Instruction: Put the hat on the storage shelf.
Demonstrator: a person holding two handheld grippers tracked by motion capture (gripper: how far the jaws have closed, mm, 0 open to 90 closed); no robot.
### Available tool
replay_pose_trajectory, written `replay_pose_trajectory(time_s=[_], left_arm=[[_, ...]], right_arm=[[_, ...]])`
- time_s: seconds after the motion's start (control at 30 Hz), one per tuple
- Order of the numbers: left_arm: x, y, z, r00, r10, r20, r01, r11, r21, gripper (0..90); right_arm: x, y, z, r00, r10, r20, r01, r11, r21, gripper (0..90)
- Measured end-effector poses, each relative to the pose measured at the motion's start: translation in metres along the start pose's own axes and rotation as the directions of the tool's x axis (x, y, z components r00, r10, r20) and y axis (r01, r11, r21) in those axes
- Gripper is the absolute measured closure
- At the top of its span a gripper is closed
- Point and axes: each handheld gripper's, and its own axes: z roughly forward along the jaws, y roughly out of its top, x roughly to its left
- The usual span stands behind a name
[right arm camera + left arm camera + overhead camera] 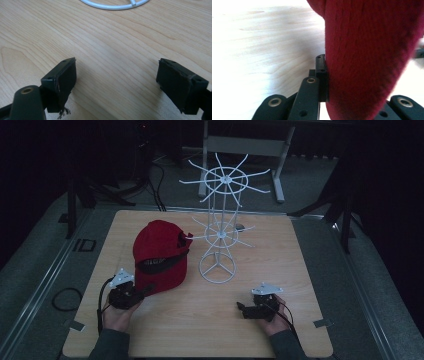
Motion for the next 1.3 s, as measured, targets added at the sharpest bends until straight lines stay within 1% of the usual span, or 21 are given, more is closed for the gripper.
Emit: replay_pose_trajectory(time_s=[0.2, 0.37, 0.43, 0.53, 0.6, 0.63, 0.73, 0.83, 1.1, 1.3], left_arm=[[0.002, 0.005, -0.008, 0.9999, -0.007, -0.014, 0.007, 0.9992, -0.04, 85.8], [0.003, 0.011, -0.013, 0.9995, -0.012, -0.03, 0.009, 0.9967, -0.081, 85.8], [0.004, 0.014, -0.015, 0.9988, -0.013, -0.047, 0.009, 0.9962, -0.086, 85.8], [0.006, 0.016, -0.017, 0.9972, -0.036, -0.066, 0.03, 0.9948, -0.097, 85.8], [0.007, 0.017, -0.017, 0.9968, -0.043, -0.067, 0.036, 0.9941, -0.102, 85.8], [0.008, 0.018, -0.018, 0.9965, -0.051, -0.066, 0.044, 0.9925, -0.115, 85.8], [0.008, 0.022, -0.02, 0.9965, -0.049, -0.068, 0.04, 0.9911, -0.127, 85.8], [0.009, 0.026, -0.022, 0.9964, -0.069, -0.049, 0.062, 0.9884, -0.139, 85.8], [0.005, 0.036, -0.027, 0.9969, -0.049, -0.062, 0.038, 0.9852, -0.167, 85.7], [0.001, 0.044, -0.027, 0.9967, -0.037, -0.073, 0.023, 0.9828, -0.183, 85.7]], right_arm=[[0.0, 0.0, 0.0, 1.0, 0.0, 0.0, 0.0, 1.0, 0.0, 16.3], [0.0, 0.0, 0.0, 1.0, -0.001, 0.0, 0.001, 1.0, 0.0, 16.3], [0.0, 0.0, 0.0, 1.0, -0.001, 0.0, 0.001, 1.0, 0.0, 16.3], [0.0, 0.0, 0.0, 1.0, 0.0, 0.0, 0.0, 1.0, -0.001, 16.3], [0.0, 0.0, 0.0, 1.0, 0.0, 0.0, 0.0, 1.0, -0.001, 16.3], [0.0, 0.0, 0.0, 1.0, -0.001, 0.0, 0.001, 1.0, -0.001, 16.3], [0.0, 0.0, 0.0, 1.0, -0.001, 0.0, 0.001, 1.0, 0.0, 16.3], [0.0, 0.0, 0.0, 1.0, -0.001, 0.0, 0.001, 1.0, 0.0, 16.3], [0.0, 0.0, 0.0, 1.0, 0.0, 0.0, 0.0, 1.0, -0.001, 16.3], [0.0, 0.0, 0.0, 1.0, -0.002, 0.001, 0.002, 1.0, -0.002, 16.3]])
